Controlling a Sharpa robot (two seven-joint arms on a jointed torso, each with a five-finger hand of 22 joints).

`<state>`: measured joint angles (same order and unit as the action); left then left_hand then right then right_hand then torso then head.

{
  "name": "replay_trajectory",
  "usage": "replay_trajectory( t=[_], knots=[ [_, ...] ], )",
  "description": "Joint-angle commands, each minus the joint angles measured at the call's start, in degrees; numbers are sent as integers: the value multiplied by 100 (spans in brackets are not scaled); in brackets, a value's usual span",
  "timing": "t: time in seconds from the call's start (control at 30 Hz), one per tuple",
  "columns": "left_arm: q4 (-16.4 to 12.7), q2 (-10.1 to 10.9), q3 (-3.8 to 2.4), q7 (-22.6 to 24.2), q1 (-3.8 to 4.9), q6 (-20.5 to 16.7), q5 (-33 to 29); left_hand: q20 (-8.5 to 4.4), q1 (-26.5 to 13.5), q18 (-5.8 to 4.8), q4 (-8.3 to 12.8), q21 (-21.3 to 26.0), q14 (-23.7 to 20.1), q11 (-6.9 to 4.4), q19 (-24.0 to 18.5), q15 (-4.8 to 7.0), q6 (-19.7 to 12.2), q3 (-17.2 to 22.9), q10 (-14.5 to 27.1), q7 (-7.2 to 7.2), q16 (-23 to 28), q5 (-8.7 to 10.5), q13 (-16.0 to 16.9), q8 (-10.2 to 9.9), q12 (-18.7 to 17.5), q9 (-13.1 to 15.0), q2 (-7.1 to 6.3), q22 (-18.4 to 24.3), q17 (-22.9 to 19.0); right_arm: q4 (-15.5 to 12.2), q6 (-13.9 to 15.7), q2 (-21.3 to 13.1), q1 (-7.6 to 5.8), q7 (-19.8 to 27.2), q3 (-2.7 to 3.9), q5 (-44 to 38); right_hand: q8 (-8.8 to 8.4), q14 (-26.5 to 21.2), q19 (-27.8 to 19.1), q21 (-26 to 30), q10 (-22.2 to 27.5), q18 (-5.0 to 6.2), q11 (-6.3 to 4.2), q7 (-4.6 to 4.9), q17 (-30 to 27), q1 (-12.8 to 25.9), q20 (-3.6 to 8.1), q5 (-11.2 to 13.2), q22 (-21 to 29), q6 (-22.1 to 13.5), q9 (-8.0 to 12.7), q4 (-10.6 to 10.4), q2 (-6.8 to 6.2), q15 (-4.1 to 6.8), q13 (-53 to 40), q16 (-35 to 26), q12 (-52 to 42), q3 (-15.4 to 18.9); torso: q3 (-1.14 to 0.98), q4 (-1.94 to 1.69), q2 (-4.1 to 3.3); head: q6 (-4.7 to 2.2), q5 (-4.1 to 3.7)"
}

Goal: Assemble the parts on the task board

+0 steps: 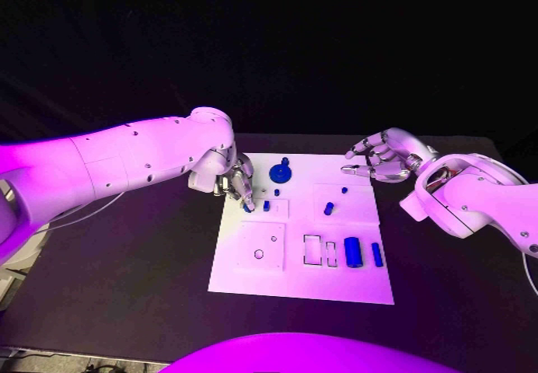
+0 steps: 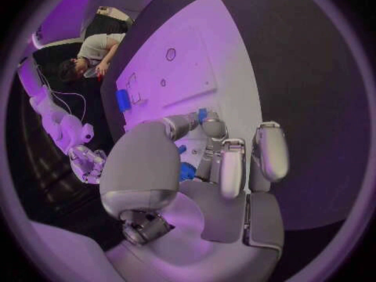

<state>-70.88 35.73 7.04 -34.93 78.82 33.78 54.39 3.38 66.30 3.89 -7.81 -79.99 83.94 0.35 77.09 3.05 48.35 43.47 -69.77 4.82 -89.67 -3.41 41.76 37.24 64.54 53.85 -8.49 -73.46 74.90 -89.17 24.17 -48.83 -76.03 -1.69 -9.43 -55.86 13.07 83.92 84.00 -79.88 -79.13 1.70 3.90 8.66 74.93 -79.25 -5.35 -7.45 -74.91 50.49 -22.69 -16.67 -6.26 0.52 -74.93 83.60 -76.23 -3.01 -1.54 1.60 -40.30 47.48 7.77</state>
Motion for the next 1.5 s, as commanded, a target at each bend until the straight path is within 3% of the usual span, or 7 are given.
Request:
replay_trajectory(
  t=[0.03,0.1,0.3,0.67,0.97,1.5],
  knots=[
    [-159,160,-18,37,-32,-349,-130,8,44,32,1006,-35,599,-9,12,-23,37,987,-54,-12,-24,-37,10,-9,29,6,3,-19,1492,-16,-51,-11,3,17,0,-58,31,318,175,12,-11,63,-6,-3,339,-60,-7,-22,-898,-35,9,14,13,-1,-426,-23,-29,24,-5,1,-4,14,-22],
    [-298,290,-58,48,-35,-556,-212,8,43,31,1006,-37,598,-11,15,-22,43,988,-60,-14,-23,-41,16,-10,33,6,1,-22,1489,-26,-46,-20,2,14,0,-58,31,318,175,12,-11,63,-6,-3,339,-60,-7,-22,-898,-35,9,14,13,-1,-426,-23,-29,24,-15,7,-11,-17,-22],
    [-613,594,-135,75,-66,-1156,-232,5,34,21,1011,-67,598,-21,56,-13,77,1004,-92,-24,-22,-54,29,-20,42,1,-14,-68,1488,-39,-38,-44,2,11,0,-58,31,318,175,12,-11,63,-6,-3,339,-60,-7,-22,-898,-35,9,14,13,-1,-426,-23,-29,24,7,-23,6,0,-47],
    [-1058,956,-171,87,-155,-1831,-313,-4,15,8,1014,-103,602,-38,106,3,126,1042,-151,-41,-27,-60,66,-37,62,-4,-46,-123,1498,-40,-39,-59,3,13,0,-59,31,318,175,12,-11,63,-6,-3,339,-60,-7,-22,-898,-35,9,14,13,-1,-426,-23,-29,24,6,-17,4,9,-27],
    [-1045,890,-173,31,-177,-1706,-366,-8,10,7,1014,-107,602,-42,113,7,137,1054,-162,-45,-27,-60,66,-42,62,-5,-55,-129,1498,-31,-45,-53,3,11,0,-60,31,318,175,12,-11,63,-6,-3,339,-60,-7,-22,-898,-35,9,14,13,-1,-426,-23,-29,24,-1,-11,1,11,-17],
    [-602,513,-163,-59,-176,-1039,-224,-10,8,12,1015,-96,598,-44,99,9,139,1060,-155,-46,-22,-56,40,-48,46,-7,-61,-110,1488,-15,-60,-37,5,4,0,-60,31,318,175,12,-11,63,-6,-3,339,-60,-7,-22,-898,-35,9,14,13,-1,-426,-23,-29,24,-4,-11,3,29,-15]
  ],
)
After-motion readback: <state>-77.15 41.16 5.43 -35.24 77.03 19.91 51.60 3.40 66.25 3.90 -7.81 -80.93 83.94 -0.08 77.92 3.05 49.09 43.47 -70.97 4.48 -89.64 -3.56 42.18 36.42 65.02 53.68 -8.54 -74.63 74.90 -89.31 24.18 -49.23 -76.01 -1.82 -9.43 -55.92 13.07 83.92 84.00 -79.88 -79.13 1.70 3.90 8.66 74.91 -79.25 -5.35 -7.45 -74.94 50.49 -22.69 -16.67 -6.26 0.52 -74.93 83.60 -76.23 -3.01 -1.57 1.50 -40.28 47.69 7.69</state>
